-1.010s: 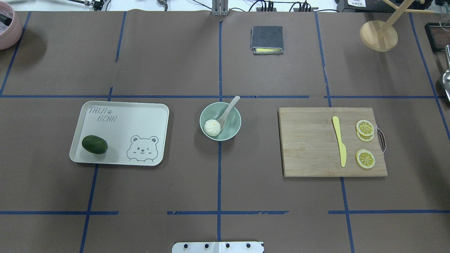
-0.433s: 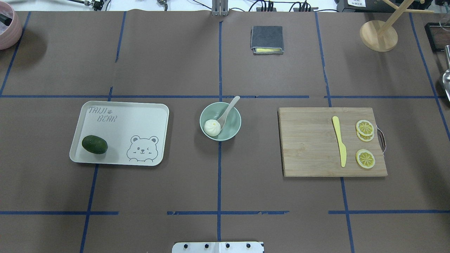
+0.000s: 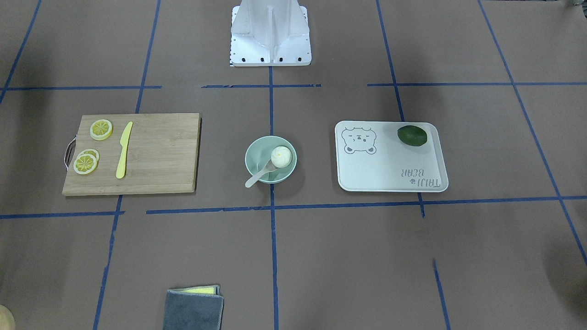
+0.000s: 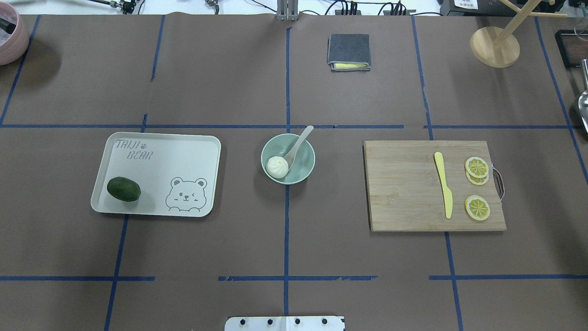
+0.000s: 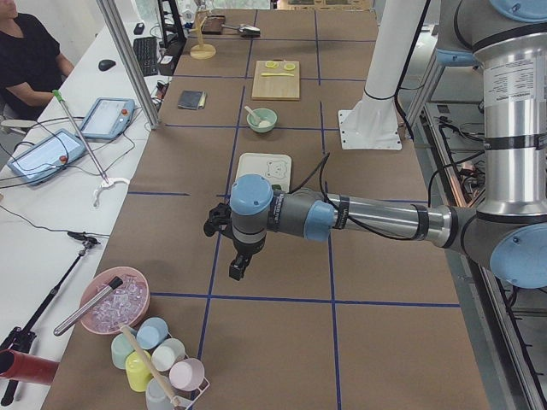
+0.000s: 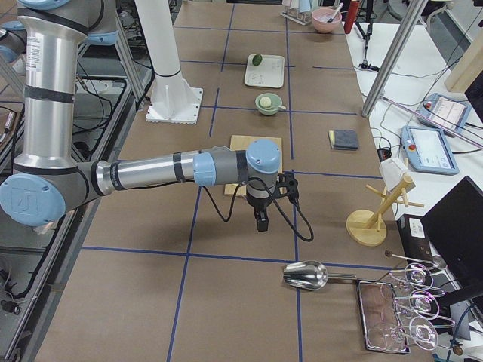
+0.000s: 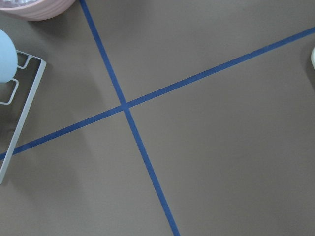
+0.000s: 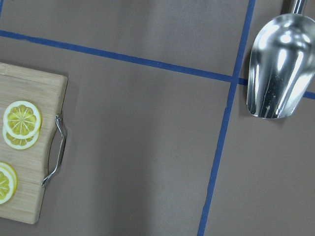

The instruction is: Put spoon and bun in bowl

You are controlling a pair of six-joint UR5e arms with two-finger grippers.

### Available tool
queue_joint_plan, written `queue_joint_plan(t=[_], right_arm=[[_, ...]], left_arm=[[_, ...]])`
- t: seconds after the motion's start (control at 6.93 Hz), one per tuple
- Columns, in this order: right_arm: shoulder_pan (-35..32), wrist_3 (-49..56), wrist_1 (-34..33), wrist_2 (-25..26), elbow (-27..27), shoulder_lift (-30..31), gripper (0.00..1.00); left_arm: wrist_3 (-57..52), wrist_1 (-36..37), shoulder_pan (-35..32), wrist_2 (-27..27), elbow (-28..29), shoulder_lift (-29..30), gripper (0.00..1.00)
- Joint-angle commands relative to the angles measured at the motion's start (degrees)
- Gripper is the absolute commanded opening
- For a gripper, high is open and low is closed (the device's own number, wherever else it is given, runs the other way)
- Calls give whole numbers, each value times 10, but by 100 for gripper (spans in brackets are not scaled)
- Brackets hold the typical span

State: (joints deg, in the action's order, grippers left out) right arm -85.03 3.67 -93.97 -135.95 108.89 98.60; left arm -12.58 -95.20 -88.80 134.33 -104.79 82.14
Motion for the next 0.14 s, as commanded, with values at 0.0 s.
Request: queue_joint_plan(t=[0.0], right_arm=[[-1, 7, 3, -2, 38, 18, 100]], left_arm=[[-5, 0, -14, -2, -12, -3, 100]])
